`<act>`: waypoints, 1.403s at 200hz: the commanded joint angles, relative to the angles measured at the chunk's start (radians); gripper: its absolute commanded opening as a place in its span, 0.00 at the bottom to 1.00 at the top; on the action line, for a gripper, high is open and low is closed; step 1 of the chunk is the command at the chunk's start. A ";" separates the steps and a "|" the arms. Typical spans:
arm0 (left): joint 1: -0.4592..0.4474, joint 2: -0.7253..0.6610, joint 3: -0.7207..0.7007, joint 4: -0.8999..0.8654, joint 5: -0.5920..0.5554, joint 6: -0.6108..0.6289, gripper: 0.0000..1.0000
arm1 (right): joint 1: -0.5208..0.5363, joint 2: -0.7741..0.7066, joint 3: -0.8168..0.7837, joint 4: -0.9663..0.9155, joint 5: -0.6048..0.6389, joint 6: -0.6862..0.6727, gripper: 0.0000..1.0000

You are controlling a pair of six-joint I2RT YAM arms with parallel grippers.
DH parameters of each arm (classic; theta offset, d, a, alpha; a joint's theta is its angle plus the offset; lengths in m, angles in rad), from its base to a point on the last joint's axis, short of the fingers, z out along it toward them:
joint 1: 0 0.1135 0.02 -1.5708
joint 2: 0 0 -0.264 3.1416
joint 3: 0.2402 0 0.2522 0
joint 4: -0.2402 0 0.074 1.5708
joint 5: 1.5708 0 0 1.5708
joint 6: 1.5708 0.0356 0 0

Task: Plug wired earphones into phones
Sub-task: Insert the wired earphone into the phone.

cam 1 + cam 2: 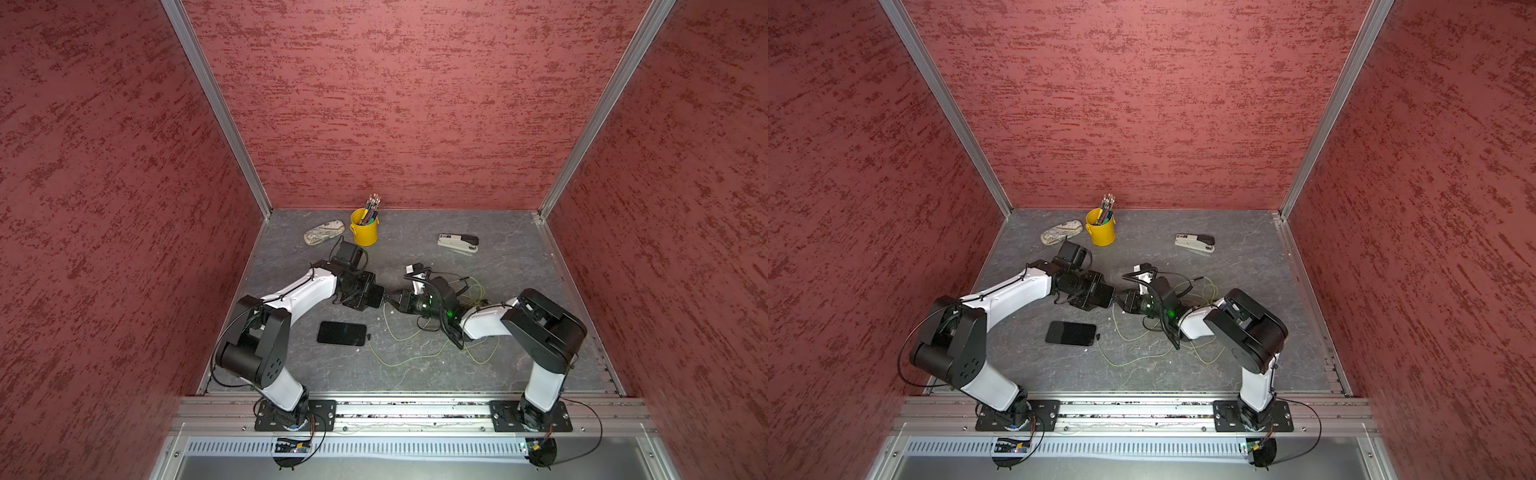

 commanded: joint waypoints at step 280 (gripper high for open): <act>-0.028 -0.078 -0.052 0.070 0.044 -0.074 0.61 | 0.040 0.051 0.050 0.012 0.015 -0.013 0.00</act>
